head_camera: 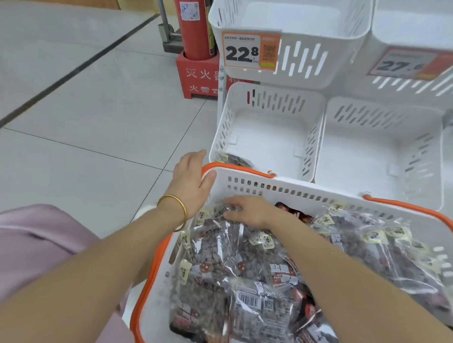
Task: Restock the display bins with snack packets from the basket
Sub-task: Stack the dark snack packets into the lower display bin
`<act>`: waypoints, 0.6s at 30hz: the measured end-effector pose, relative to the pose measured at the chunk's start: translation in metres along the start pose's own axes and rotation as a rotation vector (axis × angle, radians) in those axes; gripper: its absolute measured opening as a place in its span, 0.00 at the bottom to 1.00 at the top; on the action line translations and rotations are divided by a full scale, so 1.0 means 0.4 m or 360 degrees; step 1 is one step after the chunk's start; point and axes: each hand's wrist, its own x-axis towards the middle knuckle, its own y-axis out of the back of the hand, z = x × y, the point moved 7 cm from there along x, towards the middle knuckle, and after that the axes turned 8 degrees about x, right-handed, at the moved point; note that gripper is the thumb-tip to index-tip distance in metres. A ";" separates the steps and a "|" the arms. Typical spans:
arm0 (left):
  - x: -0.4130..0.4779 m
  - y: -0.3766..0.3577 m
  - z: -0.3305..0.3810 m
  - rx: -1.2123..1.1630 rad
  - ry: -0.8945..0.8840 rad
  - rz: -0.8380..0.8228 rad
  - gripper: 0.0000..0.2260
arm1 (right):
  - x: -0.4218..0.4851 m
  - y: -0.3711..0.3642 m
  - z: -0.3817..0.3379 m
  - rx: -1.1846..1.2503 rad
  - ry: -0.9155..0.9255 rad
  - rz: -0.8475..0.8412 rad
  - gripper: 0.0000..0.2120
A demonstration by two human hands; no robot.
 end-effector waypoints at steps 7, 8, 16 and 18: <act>-0.018 0.018 0.011 0.0040 0.0127 -0.0217 0.25 | -0.042 0.024 0.007 0.0457 -0.0086 0.0505 0.18; -0.023 0.018 0.013 0.0026 0.0144 -0.0229 0.25 | -0.053 0.026 0.011 0.0500 -0.0085 0.0567 0.17; -0.058 0.012 0.033 0.0005 0.0073 -0.0263 0.25 | -0.133 0.047 0.056 0.0894 -0.0019 0.0979 0.08; -0.061 0.005 0.030 0.0046 0.0049 -0.0296 0.24 | -0.147 0.051 0.057 0.0776 0.0007 0.0960 0.05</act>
